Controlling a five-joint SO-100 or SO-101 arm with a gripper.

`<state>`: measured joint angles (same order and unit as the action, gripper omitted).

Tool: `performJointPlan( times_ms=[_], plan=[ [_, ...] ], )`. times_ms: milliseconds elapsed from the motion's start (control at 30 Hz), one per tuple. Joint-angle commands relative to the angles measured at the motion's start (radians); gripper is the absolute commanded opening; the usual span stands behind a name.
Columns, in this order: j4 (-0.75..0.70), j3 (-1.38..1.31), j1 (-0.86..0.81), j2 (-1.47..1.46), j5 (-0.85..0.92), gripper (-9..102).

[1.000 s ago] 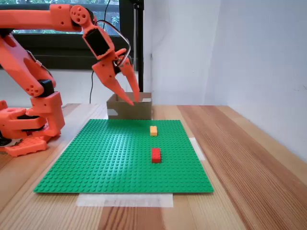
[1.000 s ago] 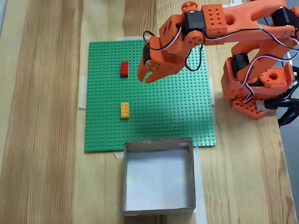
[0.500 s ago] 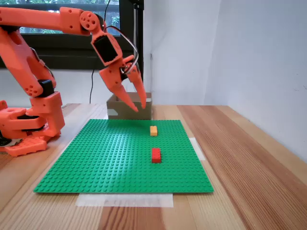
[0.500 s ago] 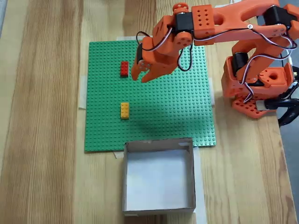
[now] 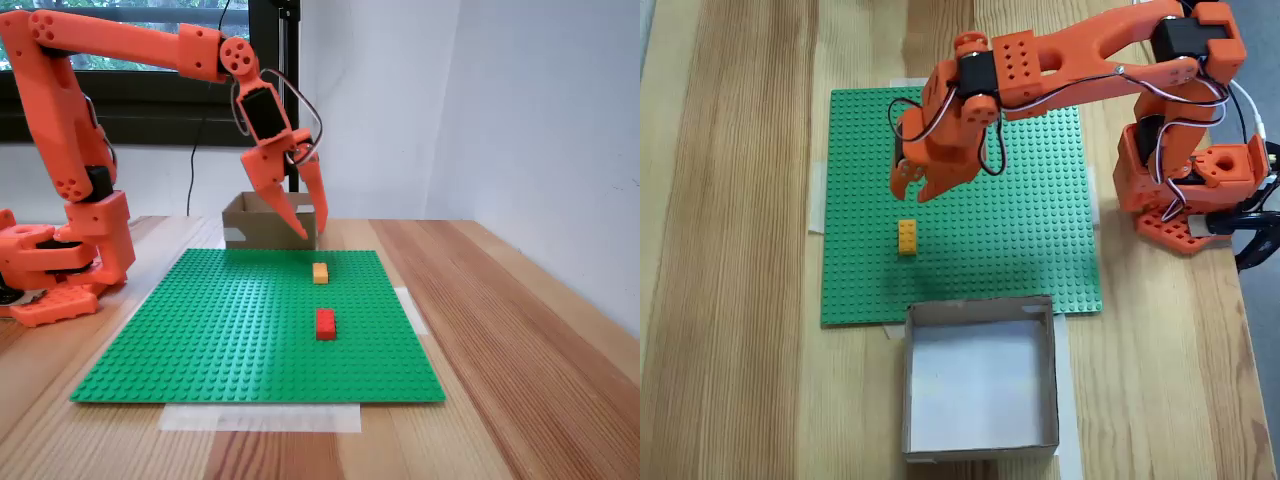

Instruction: Pick the yellow lego block and put it in the box.

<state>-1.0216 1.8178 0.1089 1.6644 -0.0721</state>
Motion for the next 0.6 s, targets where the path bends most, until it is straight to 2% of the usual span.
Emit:
performJointPlan(
  times_ms=[0,267,567],
  plan=[
    [-0.014,-0.066,0.005,-0.035,0.003,9],
    [-0.069,-0.17,0.008,-0.14,0.008,12],
    [-0.057,-0.19,0.008,-0.192,0.014,14]
  ],
)
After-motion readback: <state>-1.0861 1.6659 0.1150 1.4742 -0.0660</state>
